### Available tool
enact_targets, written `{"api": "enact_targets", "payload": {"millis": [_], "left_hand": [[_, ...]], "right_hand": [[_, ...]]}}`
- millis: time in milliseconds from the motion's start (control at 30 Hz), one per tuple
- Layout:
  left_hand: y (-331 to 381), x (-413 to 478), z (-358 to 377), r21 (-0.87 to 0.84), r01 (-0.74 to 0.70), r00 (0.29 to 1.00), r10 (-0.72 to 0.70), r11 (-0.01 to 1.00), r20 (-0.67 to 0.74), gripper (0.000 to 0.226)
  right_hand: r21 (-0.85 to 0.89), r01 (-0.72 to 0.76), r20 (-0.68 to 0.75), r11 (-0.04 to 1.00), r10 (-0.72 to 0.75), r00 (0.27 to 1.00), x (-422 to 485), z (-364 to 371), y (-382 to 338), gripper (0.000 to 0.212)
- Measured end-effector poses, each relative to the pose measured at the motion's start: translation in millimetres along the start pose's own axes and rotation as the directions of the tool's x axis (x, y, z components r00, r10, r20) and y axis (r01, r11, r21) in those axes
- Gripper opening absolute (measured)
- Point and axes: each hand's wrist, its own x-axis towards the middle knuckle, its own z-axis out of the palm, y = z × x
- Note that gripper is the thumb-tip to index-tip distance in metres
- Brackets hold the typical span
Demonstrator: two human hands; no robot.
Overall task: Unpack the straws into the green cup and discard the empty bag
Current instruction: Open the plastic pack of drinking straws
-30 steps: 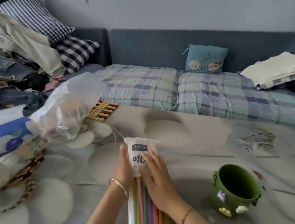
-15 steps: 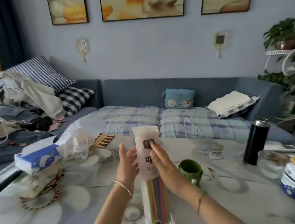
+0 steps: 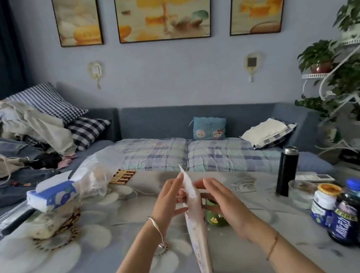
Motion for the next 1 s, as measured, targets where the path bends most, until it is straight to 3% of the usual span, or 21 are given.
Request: {"api": "enact_targets", "payload": {"millis": [100, 233, 400, 567, 767, 1000], "left_hand": [[0.6, -7.1, 5.9, 0.095, -0.018, 0.997, 0.010, 0.995, 0.077, 0.046], [2.6, -10.6, 13.7, 0.186, -0.040, 0.992, 0.016, 0.982, 0.129, 0.057], [1.2, -15.8, 23.1, 0.213, -0.081, 0.972, 0.030, 0.974, 0.234, 0.042], [-10.2, -18.9, 27.2, 0.126, -0.152, 0.970, 0.124, 0.980, 0.208, 0.044], [-16.6, -16.3, 21.7, 0.063, -0.157, 0.966, 0.140, 0.986, 0.217, 0.029], [-5.0, -14.7, 14.2, 0.259, -0.257, 0.959, 0.213, 0.931, 0.187, 0.030]], "right_hand": [[-0.010, -0.022, -0.029, 1.000, 0.021, 0.999, -4.4, -8.4, -6.7, 0.032], [0.000, -0.025, 0.056, 1.000, 0.025, 0.998, -11.4, -13.6, -12.8, 0.038], [0.062, -0.029, 0.029, 0.998, 0.027, 0.999, -18.6, -15.0, -13.7, 0.038], [0.064, -0.038, 0.019, 0.997, 0.037, 0.999, -22.5, -9.4, -8.0, 0.051], [0.087, -0.021, -0.002, 0.996, 0.021, 1.000, -21.7, -6.3, -3.2, 0.032], [-0.073, 0.000, -0.009, 0.997, 0.000, 1.000, -16.0, 2.3, -8.9, 0.025]]}}
